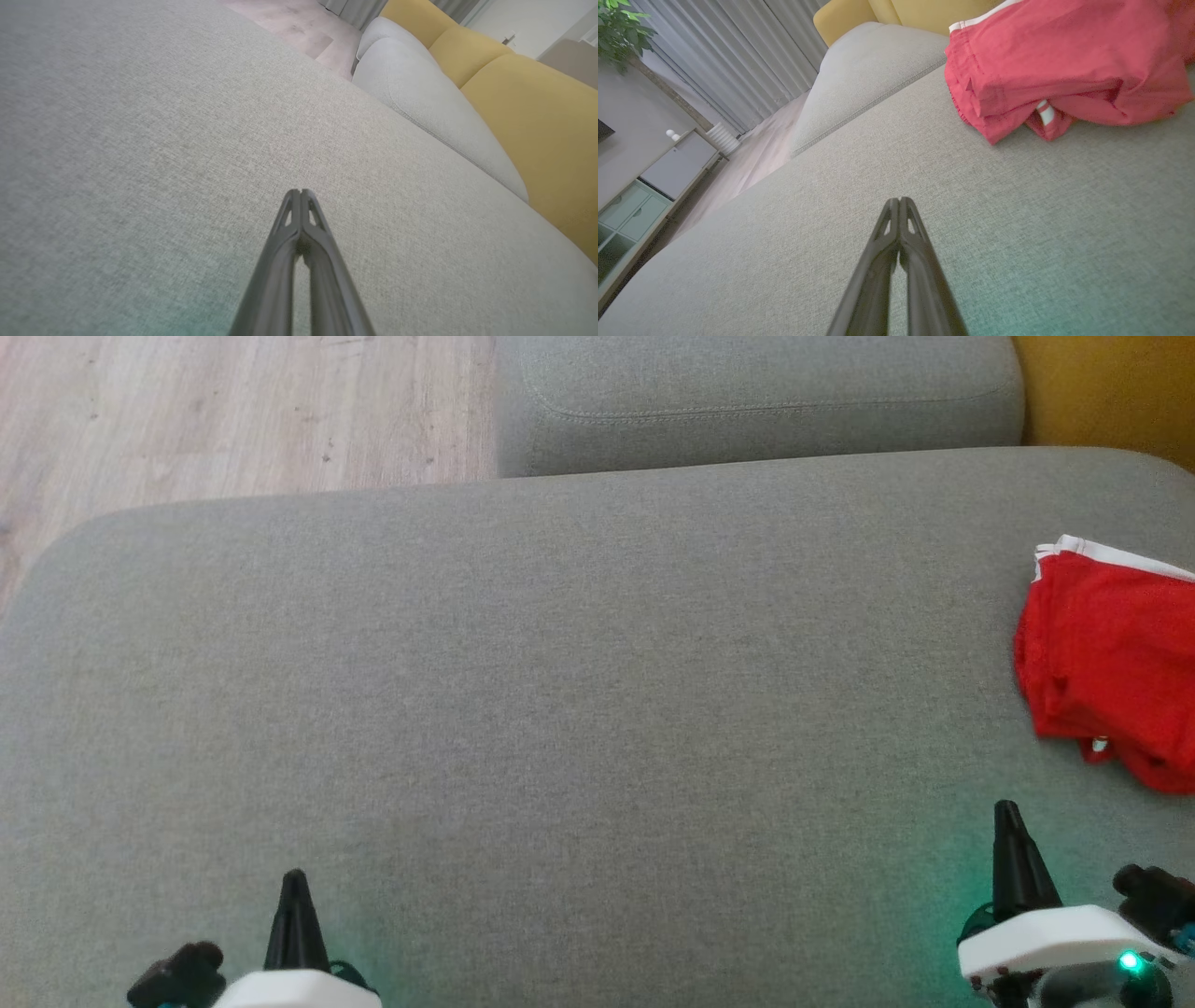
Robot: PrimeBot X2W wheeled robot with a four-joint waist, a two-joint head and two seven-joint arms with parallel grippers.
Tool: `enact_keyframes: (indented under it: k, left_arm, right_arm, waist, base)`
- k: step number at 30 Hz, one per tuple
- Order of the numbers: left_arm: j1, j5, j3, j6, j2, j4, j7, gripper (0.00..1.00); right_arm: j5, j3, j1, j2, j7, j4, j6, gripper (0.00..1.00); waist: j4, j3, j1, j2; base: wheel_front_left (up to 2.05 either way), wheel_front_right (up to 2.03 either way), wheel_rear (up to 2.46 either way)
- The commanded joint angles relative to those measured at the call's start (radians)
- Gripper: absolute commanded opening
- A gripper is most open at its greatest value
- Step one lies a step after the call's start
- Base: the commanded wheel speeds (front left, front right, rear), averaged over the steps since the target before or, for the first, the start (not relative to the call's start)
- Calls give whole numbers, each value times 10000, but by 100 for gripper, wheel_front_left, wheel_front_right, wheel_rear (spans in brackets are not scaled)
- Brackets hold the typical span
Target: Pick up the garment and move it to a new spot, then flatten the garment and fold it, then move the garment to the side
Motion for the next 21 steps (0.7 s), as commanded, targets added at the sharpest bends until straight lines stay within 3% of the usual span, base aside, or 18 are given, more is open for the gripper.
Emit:
enact_keyframes:
  k: [1,21]
  left_arm:
    - [-515,-362,289,-118,48,-350,76,0]
    - [-784,-2510,670,-410,55,-534,617,0]
  right_arm:
    - [440,17,-558,-24,74,-387,-3,0]
    - [2867,-103,-787,-32,620,-548,-4,0]
  waist:
    - [-6,-8,0,0]
    - [-60,-79,0,0]
  base:
    - [0,0,0]
    - [0,0,0]
